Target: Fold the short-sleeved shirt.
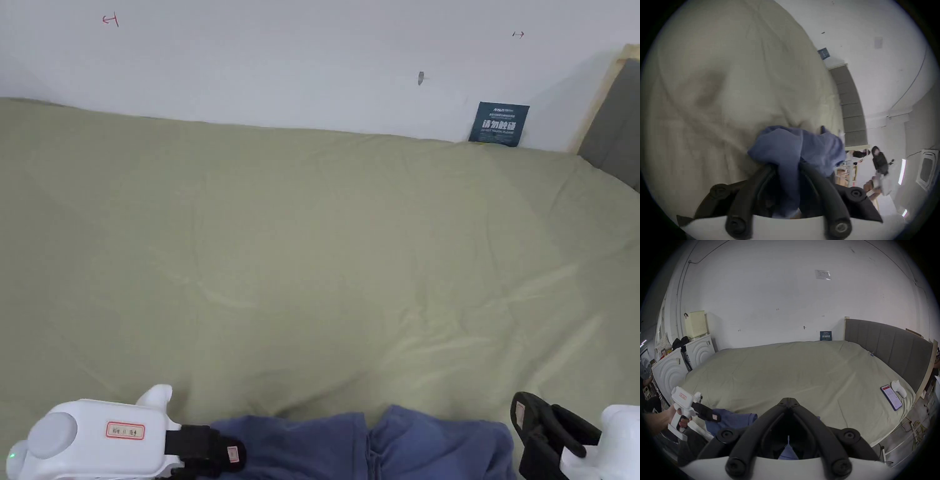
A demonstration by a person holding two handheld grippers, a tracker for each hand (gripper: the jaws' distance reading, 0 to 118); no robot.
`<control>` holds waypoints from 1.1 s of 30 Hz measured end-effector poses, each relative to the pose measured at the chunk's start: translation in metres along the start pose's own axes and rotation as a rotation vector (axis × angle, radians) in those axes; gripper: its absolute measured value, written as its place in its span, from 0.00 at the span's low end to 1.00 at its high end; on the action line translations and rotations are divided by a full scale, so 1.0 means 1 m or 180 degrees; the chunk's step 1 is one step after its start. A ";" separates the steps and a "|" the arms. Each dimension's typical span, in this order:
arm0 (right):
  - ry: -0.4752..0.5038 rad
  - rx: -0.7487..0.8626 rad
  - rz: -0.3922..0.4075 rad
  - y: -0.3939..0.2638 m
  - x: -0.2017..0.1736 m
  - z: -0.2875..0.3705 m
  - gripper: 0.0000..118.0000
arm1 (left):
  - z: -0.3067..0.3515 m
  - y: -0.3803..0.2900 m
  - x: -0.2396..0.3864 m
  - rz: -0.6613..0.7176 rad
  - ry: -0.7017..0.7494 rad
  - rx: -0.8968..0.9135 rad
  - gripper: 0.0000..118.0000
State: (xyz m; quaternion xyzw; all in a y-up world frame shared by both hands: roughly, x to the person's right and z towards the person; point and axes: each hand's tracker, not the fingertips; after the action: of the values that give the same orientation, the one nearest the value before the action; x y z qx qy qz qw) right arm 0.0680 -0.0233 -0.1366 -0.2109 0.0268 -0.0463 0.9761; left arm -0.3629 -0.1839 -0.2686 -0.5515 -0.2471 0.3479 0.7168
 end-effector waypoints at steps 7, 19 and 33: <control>0.0014 0.0087 -0.0006 0.004 0.004 0.006 0.01 | 0.064 0.002 -0.001 0.0189 -0.0104 0.0465 0.09; 0.0174 0.0343 0.0079 0.025 -0.005 -0.006 0.01 | 0.210 -0.011 0.031 -0.0241 0.0699 0.0970 0.09; 0.0154 0.0463 0.0013 0.030 0.008 0.016 0.01 | 0.068 -0.017 0.210 -0.0968 0.1773 0.0399 0.09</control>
State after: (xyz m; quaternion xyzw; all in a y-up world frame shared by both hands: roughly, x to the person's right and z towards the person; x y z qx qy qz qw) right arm 0.0791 0.0097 -0.1344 -0.1382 0.0473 -0.0512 0.9879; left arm -0.2758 0.0173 -0.2401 -0.5370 -0.0990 0.0870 0.8332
